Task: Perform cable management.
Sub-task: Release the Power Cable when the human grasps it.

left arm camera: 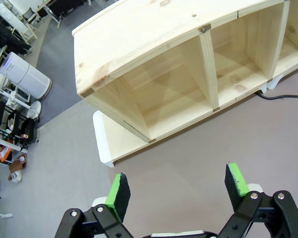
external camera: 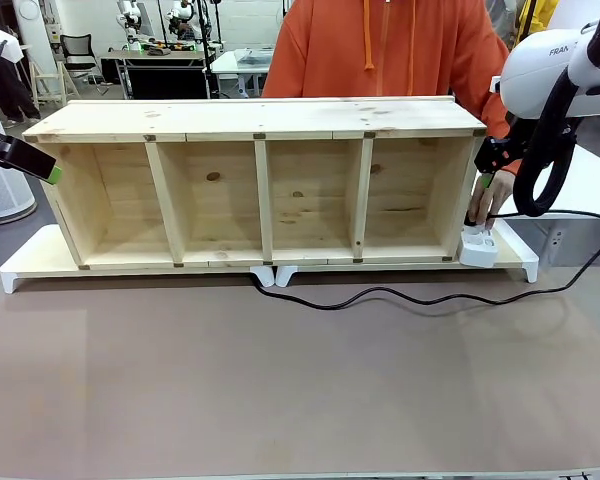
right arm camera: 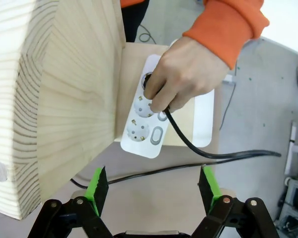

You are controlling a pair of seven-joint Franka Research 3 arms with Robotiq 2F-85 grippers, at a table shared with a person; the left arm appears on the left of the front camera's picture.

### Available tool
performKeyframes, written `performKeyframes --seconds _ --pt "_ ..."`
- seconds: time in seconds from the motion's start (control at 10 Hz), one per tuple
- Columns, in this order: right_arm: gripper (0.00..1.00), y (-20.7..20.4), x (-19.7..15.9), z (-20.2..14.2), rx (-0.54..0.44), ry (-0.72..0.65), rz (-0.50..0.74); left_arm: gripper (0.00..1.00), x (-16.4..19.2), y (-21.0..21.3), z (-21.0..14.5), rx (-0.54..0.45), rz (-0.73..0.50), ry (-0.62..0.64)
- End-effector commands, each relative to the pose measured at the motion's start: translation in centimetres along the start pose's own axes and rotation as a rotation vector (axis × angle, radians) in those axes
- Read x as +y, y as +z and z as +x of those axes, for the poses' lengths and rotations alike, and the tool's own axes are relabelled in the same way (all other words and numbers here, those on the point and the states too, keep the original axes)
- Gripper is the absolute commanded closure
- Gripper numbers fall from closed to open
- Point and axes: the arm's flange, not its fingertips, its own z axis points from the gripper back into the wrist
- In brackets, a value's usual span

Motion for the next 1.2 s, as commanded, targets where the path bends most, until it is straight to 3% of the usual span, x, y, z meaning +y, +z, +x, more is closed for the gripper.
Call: performKeyframes --seconds 0.0,1.1 --pt "0.06 -0.05 0.02 -0.08 0.007 0.000 0.003 0.00 0.08 -0.05 0.07 -0.008 0.008 -0.014" --pt "0.06 -0.05 0.02 -0.08 0.007 0.000 0.003 0.00 0.08 -0.05 0.07 -0.008 0.008 -0.014"
